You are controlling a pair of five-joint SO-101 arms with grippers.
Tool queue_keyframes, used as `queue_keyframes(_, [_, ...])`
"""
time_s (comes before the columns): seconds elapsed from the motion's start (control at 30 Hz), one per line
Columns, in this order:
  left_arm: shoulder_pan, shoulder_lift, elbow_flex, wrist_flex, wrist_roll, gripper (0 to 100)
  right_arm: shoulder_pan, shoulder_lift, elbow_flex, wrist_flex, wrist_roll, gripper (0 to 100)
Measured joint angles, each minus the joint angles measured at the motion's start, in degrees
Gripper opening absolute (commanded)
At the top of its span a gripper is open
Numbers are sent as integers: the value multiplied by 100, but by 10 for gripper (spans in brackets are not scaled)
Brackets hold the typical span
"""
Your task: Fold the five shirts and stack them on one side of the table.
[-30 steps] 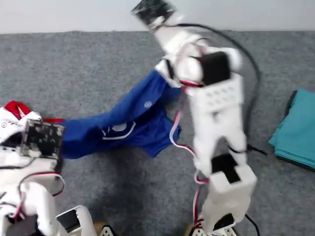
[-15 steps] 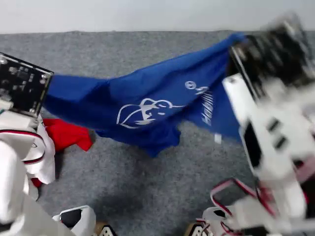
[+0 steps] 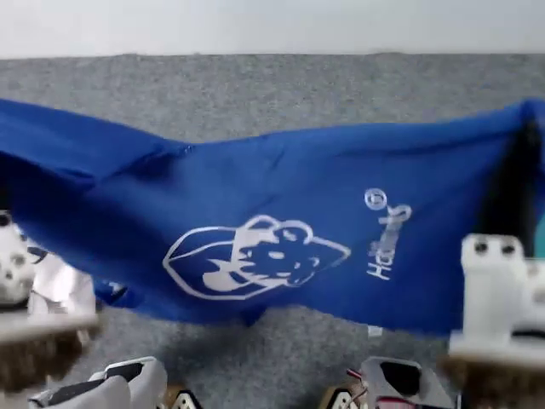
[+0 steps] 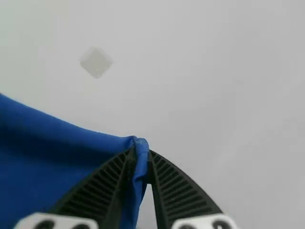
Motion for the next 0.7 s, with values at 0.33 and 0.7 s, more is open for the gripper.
queue_keyframes(0.33, [0,0,-703,18,-193,14,255,-360,9,563,316,9])
queue_keyframes(0.7, [220,299,2040,70,-229,14,255,-360,3112,264,308,9])
